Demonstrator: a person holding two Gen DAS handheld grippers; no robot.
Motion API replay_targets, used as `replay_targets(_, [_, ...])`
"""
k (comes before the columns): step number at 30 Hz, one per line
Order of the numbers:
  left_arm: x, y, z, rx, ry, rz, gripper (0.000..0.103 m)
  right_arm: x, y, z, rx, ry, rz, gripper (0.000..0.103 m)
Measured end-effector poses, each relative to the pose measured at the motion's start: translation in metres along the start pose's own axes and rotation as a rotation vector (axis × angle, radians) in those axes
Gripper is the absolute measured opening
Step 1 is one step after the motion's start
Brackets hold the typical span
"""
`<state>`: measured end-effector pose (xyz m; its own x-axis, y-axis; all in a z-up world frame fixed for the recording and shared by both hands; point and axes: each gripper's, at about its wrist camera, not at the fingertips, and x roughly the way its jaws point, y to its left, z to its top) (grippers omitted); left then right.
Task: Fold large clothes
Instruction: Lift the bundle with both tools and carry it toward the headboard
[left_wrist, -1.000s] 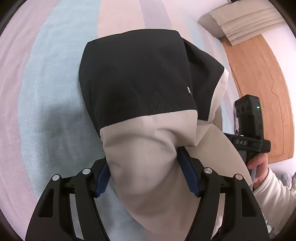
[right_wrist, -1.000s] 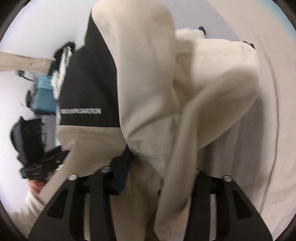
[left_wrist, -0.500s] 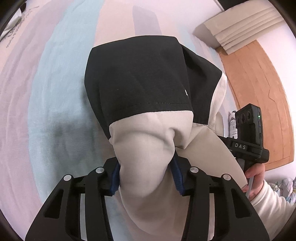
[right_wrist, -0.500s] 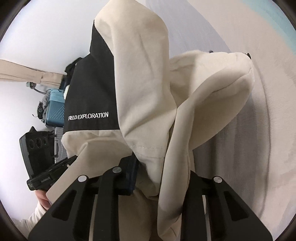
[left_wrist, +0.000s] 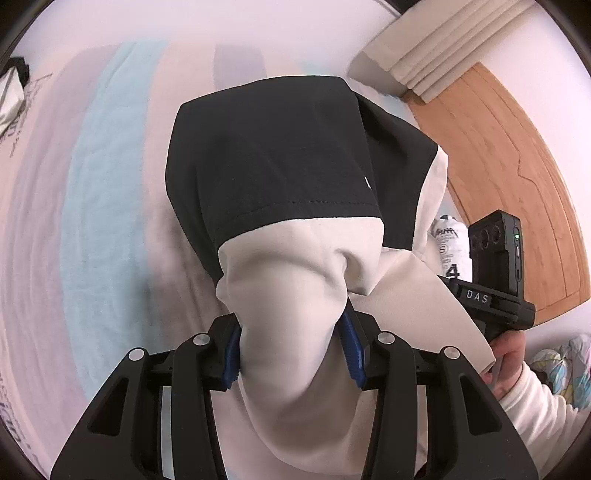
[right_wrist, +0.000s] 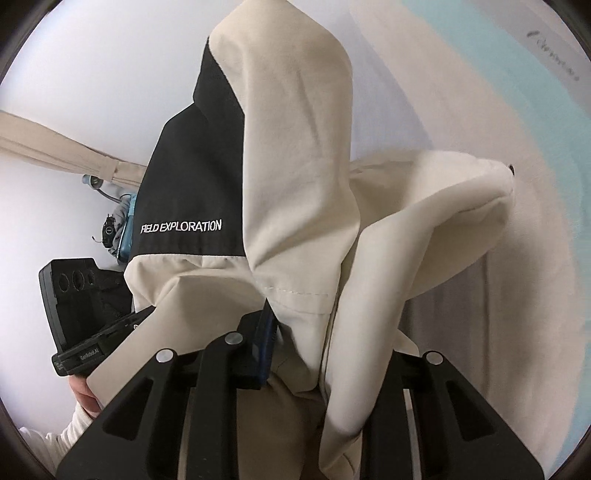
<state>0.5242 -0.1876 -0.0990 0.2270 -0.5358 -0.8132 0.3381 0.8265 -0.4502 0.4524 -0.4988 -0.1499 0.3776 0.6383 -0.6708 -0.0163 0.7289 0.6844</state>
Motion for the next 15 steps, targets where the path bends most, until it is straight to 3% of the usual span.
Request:
replay_targets(9, [-0.01, -0.085, -0.008, 0.078, 0.005, -0.063, 0.044, -0.093, 0.0, -0.025, -0.003, -0.094, -0.061, 0.023])
replay_targets(15, [-0.011, -0.154, -0.014, 0.177, 0.03, -0.154, 0.043, -0.172, -0.002, -0.058, 0.049, -0.193, -0.14, 0.023])
